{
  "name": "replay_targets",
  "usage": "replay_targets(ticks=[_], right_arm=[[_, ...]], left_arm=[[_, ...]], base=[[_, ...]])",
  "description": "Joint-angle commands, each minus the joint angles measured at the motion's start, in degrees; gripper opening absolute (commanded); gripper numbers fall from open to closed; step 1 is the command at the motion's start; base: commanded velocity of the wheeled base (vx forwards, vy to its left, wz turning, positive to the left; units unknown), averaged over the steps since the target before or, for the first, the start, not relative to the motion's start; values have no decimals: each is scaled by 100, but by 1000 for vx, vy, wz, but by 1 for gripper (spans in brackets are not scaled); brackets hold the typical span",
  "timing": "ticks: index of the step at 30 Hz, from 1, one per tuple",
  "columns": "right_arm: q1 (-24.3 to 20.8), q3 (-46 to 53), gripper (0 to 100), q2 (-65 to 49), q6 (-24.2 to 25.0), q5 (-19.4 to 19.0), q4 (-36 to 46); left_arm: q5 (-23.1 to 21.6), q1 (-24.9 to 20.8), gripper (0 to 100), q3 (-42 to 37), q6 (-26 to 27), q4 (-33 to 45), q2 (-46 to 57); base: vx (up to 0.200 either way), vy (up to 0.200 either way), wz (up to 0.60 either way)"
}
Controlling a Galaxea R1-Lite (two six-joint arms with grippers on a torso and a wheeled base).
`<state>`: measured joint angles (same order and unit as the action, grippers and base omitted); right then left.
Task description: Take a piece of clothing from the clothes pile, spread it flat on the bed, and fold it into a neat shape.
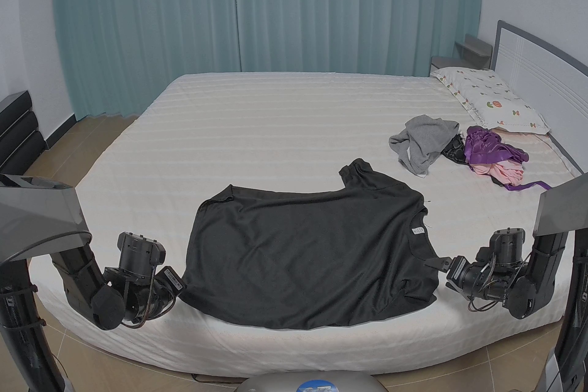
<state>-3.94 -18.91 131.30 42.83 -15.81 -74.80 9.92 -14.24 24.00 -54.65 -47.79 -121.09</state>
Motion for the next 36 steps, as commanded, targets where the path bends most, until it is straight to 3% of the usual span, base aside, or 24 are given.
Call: replay_targets(ticks=[1,9,10,15,26,36], right_arm=[[-142,-157,100,264,-108,8,124],[-178,-860,100,299,-275,298,765],[-257,-1001,0,290,-284,307,976],[-415,-1484,0,282,-310,333,1416],[-178,-3075,0,150,-266,518,2312],[-265,-4411,0,589,-292,606,3050]], left_arm=[[1,9,0,-18,-2,-3,296],[1,9,0,-27,-2,-3,358],[1,9,0,-27,-2,-3,367],[1,9,0,-18,-11,-3,358],[10,343,0,175,-63,-152,340],[18,369,0,131,-81,-433,270]], base=[[0,0,0],[0,0,0],[0,0,0],[0,0,0],[0,0,0],[0,0,0]])
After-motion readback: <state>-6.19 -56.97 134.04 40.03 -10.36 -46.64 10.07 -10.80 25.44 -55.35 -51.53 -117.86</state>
